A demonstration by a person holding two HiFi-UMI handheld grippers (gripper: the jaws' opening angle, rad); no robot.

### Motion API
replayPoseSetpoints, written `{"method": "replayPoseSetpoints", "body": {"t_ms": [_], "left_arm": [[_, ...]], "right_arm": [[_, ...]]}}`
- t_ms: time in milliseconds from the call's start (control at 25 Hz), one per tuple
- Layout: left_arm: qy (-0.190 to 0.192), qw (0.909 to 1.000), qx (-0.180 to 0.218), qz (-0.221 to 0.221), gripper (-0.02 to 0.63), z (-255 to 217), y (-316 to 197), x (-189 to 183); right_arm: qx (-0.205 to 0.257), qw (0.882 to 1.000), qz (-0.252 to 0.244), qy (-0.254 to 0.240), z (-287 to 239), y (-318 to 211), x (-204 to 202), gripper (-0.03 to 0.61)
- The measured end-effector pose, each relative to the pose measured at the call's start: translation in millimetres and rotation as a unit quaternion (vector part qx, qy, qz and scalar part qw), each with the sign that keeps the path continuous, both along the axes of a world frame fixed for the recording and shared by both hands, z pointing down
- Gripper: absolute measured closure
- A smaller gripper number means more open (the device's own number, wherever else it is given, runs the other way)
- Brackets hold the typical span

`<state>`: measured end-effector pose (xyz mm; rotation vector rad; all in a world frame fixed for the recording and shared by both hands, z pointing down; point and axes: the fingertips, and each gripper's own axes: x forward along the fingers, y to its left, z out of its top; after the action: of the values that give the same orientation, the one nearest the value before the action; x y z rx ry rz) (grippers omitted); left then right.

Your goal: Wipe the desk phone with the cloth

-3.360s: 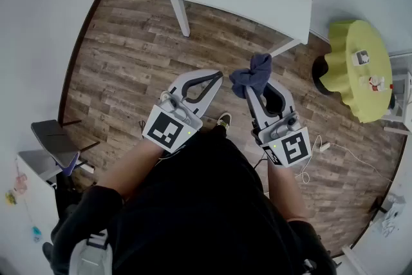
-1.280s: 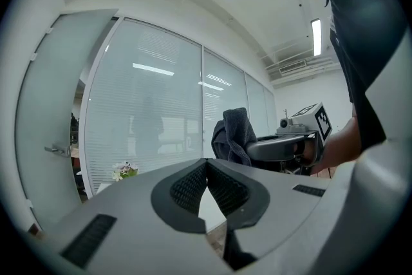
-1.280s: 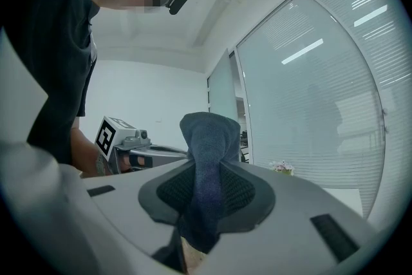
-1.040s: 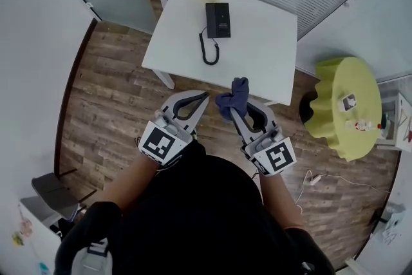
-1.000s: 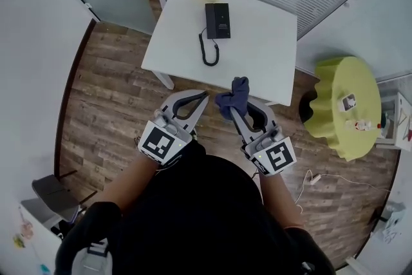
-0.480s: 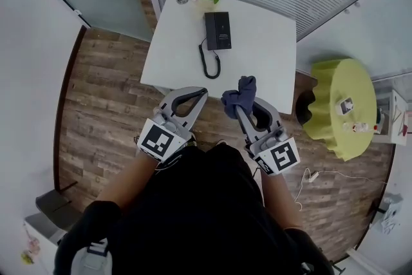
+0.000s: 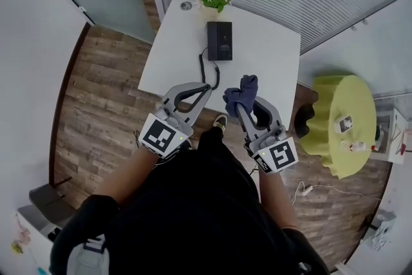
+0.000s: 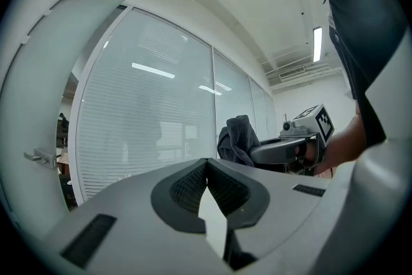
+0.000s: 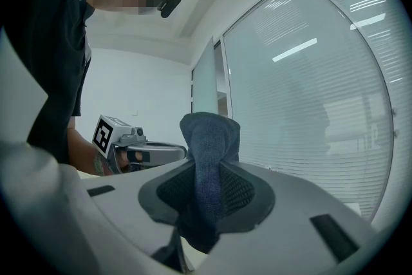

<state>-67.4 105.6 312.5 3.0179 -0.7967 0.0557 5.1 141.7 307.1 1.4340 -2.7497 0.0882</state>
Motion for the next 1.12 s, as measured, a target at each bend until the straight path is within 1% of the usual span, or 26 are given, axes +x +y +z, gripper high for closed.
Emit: {"method": "replayPoseSetpoints", "body": {"t_ms": [200, 360, 480, 600, 800, 920, 1000, 1120], "left_arm": [[-0.011, 0.9998, -0.001, -0.016, 0.603, -1, -32, 24], [-0.015, 0.9993, -0.01, -0.033, 0.603, -1, -58, 40], [-0.034, 0.9982, -0.016, -0.047, 0.603, 3, -78, 52], [-0.038, 0.9968, -0.026, -0.066, 0.603, 9, -96, 65], [-0.039, 0.9939, -0.046, -0.093, 0.603, 20, -115, 83], [-0.036, 0.9921, -0.057, -0.106, 0.603, 28, -128, 87], [-0.033, 0.9905, -0.069, -0.114, 0.603, 36, -138, 87], [-0.04, 0.9881, -0.08, -0.125, 0.603, 50, -154, 85]], "right_arm": [[0.003, 1.0, -0.023, 0.011, 3, -39, 24, 0.477], [-0.003, 0.998, -0.051, 0.023, 8, -67, 41, 0.477], [-0.007, 0.997, -0.071, 0.038, 13, -89, 54, 0.477], [-0.01, 0.995, -0.091, 0.044, 18, -111, 68, 0.477], [-0.035, 0.989, -0.133, 0.061, 36, -138, 83, 0.477], [-0.049, 0.987, -0.142, 0.063, 50, -157, 89, 0.477], [-0.053, 0.985, -0.145, 0.083, 60, -170, 92, 0.476], [-0.056, 0.978, -0.151, 0.13, 79, -188, 93, 0.477]]}}
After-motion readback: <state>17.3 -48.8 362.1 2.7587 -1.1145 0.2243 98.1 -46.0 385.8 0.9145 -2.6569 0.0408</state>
